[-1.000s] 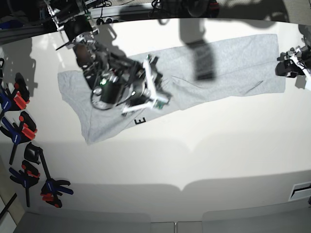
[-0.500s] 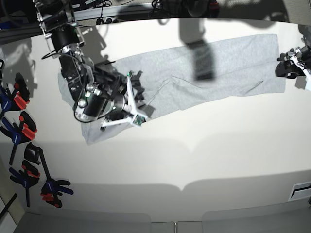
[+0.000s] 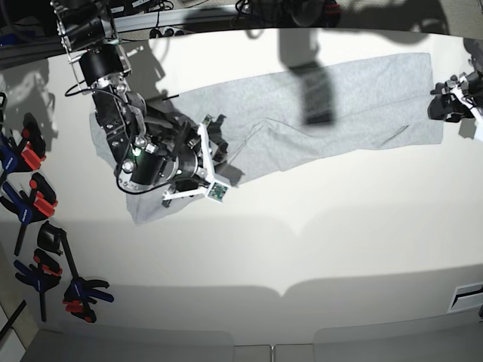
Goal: Fold the T-shirt properly
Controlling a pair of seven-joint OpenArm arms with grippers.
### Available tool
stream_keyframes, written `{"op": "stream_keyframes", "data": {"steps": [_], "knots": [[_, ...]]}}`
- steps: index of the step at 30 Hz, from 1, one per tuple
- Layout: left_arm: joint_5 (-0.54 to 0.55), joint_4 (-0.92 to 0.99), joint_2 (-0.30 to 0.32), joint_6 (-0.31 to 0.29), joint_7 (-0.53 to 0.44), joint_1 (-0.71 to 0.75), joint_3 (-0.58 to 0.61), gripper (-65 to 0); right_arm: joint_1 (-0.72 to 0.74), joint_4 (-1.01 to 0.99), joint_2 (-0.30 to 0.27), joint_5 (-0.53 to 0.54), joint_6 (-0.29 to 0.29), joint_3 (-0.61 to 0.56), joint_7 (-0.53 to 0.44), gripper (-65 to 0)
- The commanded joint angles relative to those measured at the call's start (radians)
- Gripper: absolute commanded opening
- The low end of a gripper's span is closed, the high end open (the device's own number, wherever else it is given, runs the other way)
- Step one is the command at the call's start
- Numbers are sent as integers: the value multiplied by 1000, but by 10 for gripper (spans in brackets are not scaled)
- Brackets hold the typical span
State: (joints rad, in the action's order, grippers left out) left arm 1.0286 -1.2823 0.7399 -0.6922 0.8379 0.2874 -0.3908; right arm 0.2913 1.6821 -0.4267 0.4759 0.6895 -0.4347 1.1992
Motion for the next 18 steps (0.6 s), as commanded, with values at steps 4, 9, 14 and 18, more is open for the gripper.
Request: {"op": "stream_keyframes", "data": {"steps": [4,9,14,18], "knots": [[21,-10,26,-6,-20,-8,-9,-360,27,4,-5,7,9,8,-48,-438],[21,-10,26,-6,-20,-8,-9,-360,29,-8,-5,6,9,5,-51,-438],[21,-10,26,-6,-20,-8,-9,-360,30,-10,-5,-2,9,-47,-53,-438],[21,-10,26,-6,-19,-8,-9,-360,46,-12,-5,-91,9,-127,-90,-438]]}}
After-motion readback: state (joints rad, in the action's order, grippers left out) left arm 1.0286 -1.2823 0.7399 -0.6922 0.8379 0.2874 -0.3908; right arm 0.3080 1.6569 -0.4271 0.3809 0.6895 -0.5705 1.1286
